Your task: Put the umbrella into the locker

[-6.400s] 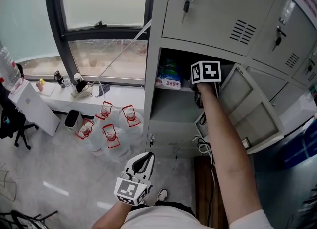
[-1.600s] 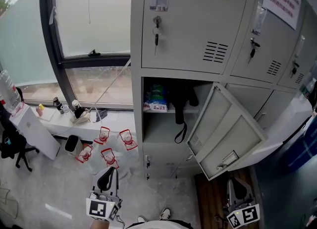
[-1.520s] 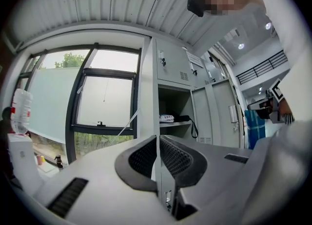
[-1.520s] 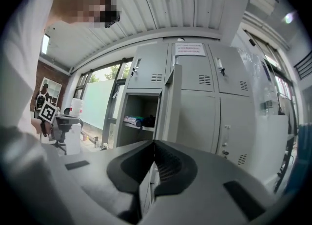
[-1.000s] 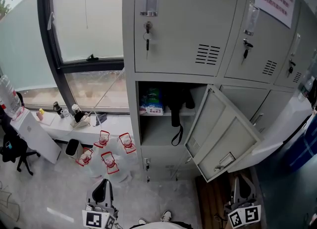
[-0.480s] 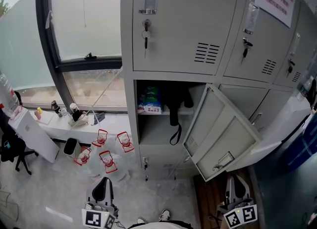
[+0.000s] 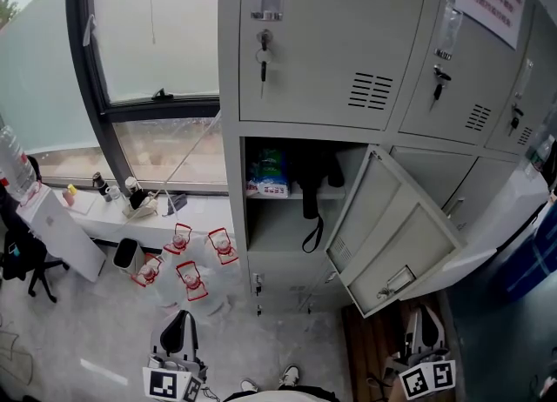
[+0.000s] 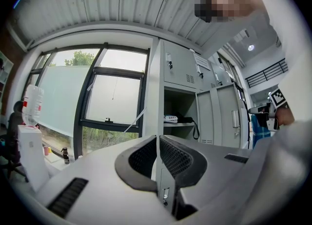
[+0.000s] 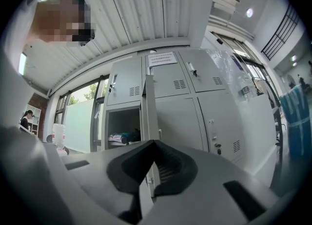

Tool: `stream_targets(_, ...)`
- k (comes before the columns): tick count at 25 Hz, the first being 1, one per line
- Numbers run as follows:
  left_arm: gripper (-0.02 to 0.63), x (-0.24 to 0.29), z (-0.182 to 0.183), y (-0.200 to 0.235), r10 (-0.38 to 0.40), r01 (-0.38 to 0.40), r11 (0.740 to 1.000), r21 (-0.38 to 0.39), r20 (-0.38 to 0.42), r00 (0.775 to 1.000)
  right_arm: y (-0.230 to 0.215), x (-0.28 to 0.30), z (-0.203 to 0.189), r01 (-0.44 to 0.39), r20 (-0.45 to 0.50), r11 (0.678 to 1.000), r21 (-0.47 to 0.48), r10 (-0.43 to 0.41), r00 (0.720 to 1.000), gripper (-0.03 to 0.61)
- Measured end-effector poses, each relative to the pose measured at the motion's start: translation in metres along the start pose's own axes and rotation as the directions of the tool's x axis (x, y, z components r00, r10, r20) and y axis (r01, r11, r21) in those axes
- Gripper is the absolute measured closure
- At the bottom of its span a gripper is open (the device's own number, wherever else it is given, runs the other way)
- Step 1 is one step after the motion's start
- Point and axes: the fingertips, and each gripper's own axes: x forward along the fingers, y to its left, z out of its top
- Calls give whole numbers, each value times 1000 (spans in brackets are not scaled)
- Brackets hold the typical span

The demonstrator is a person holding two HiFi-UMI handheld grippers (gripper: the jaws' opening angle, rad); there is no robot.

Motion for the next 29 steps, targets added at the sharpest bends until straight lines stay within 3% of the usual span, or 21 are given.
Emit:
stream_targets(5,575,-3,-2,3,5,-5,1000,3,-6,1000,-7,-1,1,21,1,999,24,-21,1000,560)
stream_targets(29,575,-14,-11,8,51,-52,999,-18,-21,998,-25,5,7,51,-25,995,-89,-53,998,561)
